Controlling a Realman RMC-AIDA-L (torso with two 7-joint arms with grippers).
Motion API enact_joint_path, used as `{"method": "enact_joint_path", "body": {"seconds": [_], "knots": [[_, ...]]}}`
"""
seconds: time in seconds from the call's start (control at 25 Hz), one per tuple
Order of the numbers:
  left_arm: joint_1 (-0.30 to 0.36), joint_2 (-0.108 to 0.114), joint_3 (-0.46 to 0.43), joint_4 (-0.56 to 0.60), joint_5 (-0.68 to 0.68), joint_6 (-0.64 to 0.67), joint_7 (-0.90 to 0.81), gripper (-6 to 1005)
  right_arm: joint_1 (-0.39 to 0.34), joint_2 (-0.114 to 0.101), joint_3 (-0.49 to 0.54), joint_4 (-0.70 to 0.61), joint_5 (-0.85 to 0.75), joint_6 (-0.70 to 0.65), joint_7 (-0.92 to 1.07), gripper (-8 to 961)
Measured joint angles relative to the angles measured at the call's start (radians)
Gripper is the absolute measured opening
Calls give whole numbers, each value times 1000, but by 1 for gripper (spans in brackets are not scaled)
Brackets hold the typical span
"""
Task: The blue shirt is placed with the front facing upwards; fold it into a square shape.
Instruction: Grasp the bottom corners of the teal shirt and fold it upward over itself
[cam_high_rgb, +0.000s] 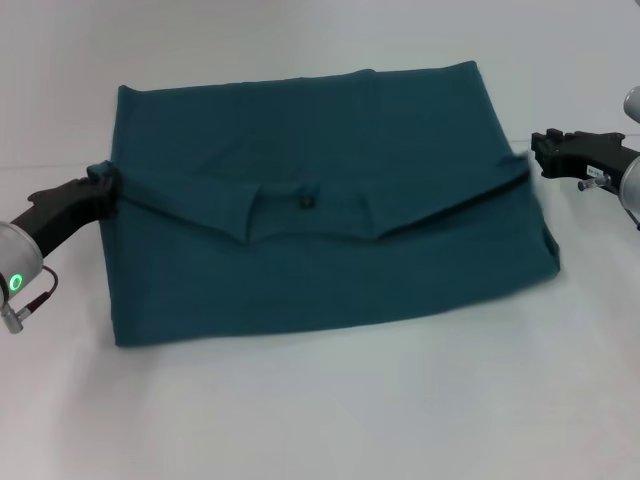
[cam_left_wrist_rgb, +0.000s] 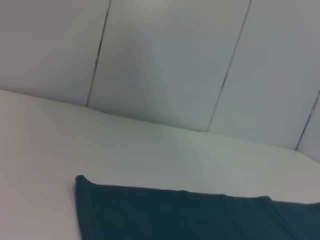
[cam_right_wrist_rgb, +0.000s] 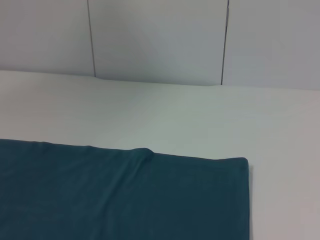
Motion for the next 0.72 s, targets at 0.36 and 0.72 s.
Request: {"method": "enact_joint_path", "body": {"seconds": [0.36, 0.72], "knots": [[0, -3, 4, 1, -41, -29, -2, 156, 9, 0, -13, 1, 12, 33, 0, 206], [-8, -1, 54, -1, -43, -81, -46, 642, 8, 7, -13, 1, 13, 39, 5, 462]]}}
